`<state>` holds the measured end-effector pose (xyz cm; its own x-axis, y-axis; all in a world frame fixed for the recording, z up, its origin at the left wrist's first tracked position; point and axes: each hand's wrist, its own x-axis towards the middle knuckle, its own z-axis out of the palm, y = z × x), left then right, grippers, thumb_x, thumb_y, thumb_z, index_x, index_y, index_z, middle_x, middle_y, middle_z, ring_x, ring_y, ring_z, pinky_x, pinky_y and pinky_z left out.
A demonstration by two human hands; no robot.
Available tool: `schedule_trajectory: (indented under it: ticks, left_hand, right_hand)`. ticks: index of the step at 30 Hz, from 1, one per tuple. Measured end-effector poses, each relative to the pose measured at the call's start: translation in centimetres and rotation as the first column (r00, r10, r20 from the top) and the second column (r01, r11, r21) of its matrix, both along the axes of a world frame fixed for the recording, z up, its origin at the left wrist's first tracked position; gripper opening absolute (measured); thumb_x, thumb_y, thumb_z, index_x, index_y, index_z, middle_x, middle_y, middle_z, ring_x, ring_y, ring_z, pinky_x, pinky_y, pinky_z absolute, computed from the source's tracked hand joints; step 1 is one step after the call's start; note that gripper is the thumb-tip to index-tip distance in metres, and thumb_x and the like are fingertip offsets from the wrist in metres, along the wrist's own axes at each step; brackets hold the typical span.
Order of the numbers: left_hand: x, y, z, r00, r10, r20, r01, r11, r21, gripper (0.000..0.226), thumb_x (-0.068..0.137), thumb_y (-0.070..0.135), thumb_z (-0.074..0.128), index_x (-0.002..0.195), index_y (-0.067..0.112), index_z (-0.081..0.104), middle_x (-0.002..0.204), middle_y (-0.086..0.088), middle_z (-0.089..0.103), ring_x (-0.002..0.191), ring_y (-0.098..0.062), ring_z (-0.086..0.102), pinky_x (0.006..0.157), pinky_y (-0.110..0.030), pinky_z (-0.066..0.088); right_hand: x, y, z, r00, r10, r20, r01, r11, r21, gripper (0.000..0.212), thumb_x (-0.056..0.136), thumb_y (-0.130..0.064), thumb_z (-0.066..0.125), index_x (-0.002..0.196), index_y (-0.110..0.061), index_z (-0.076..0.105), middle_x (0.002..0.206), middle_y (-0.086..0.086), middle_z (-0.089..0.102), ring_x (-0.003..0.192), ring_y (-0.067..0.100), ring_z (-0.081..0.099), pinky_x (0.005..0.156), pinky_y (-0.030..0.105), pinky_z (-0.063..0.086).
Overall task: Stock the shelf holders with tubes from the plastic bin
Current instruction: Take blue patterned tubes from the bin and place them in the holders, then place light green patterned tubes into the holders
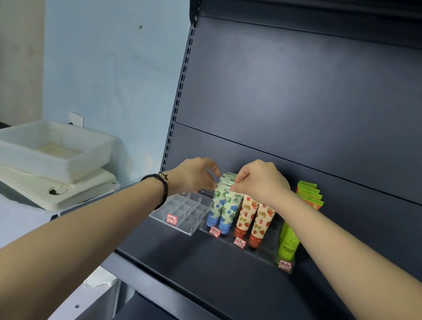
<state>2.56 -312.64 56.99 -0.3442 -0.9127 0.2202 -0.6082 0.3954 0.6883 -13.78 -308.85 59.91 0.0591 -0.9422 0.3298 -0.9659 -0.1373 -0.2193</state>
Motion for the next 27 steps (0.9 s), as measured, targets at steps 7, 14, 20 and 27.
schedule_trajectory:
  ticks: [7, 14, 20, 27]
  left_hand:
    - [5.0, 2.8, 0.5, 0.997, 0.078, 0.024, -0.075, 0.992, -0.103, 0.019, 0.088, 0.020, 0.063, 0.106, 0.017, 0.060, 0.106, -0.005, 0.064, 0.087, -0.018, 0.058, 0.060, -0.019, 0.046]
    - [13.6, 9.2, -1.7, 0.941, 0.114, 0.318, -0.081, 0.990, -0.115, 0.013, 0.085, 0.030, 0.065, 0.096, 0.023, 0.062, 0.091, 0.002, 0.066, 0.087, -0.016, 0.061, 0.071, -0.024, 0.048]
    - [20.7, 17.7, -10.6, 0.746, 0.036, 0.664, -0.067, 0.998, 0.021, 0.027, 0.085, 0.053, 0.056, 0.095, 0.029, 0.061, 0.089, 0.015, 0.060, 0.083, -0.009, 0.052, 0.072, -0.028, 0.041]
    - [24.7, 25.8, -30.5, 0.597, -0.277, 0.753, -0.041, 0.927, 0.373, 0.052, 0.084, 0.067, 0.044, 0.103, 0.022, 0.060, 0.102, 0.000, 0.066, 0.093, -0.024, 0.060, 0.080, -0.037, 0.051]
  right_hand:
    - [1.8, 2.8, 0.0, 0.998, 0.064, 0.017, -0.063, 0.997, -0.051, 0.019, 0.081, -0.042, 0.070, 0.085, -0.023, 0.071, 0.091, -0.005, 0.071, 0.087, 0.016, 0.065, 0.077, 0.039, 0.056]
    - [7.6, 8.1, -2.8, 0.958, 0.286, 0.036, -0.288, 0.952, 0.104, 0.029, 0.079, -0.053, 0.069, 0.086, -0.025, 0.069, 0.082, -0.011, 0.068, 0.070, 0.005, 0.061, 0.074, 0.033, 0.055]
    - [13.9, 13.8, -11.4, 0.856, 0.511, -0.077, -0.448, 0.808, 0.383, 0.036, 0.076, -0.067, 0.061, 0.091, -0.034, 0.065, 0.084, -0.016, 0.066, 0.080, 0.000, 0.061, 0.075, 0.032, 0.053]
    - [18.6, 18.9, -30.3, 0.784, 0.620, 0.005, -0.452, 0.566, 0.690, 0.039, 0.084, -0.065, 0.054, 0.092, -0.028, 0.063, 0.088, -0.011, 0.065, 0.080, 0.010, 0.060, 0.066, 0.029, 0.046]
